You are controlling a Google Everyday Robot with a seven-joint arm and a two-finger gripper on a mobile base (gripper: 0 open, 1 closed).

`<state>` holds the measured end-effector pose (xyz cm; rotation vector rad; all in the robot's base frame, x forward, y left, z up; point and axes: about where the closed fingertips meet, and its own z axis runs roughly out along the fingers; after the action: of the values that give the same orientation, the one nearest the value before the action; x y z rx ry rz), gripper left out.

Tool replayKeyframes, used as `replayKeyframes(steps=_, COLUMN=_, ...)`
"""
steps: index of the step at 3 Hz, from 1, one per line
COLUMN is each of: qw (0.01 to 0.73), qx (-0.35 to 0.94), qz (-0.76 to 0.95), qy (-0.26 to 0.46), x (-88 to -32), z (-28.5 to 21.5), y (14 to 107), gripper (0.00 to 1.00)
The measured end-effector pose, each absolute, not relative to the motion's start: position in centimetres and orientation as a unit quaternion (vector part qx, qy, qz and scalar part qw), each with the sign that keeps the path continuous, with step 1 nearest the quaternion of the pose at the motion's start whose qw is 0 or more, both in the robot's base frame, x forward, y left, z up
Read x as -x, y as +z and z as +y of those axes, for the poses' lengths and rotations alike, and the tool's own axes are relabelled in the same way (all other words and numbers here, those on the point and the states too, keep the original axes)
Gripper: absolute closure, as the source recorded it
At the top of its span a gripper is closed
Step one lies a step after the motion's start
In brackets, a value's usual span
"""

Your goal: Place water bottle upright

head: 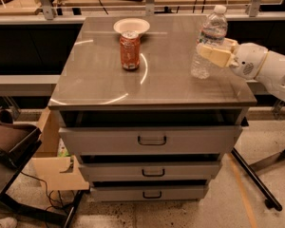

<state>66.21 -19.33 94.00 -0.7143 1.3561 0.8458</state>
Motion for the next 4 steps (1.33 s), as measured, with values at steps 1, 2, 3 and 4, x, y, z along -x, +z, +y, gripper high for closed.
replayKeyframes(steps=1, qw=0.640, qx=0.322, qz=0.588, qy=0.376, x=-65.8, z=-18.9, y=93.5, gripper=1.00)
replayKeyframes(steps=2, qw=0.636, qx=0.330, qz=0.585, qy=0.379, x=-65.6, z=-18.4, y=93.0, gripper=1.00)
replayKeyframes(steps=3, qw=0.629, qx=0.342, qz=0.585, qy=0.380, x=-65.5, z=-17.9, y=92.4, gripper=1.00)
replayKeyframes(steps=4, qw=0.622, qx=0.353, qz=0.589, qy=0.376, x=-65.4, z=-17.5, y=91.8, gripper=1.00)
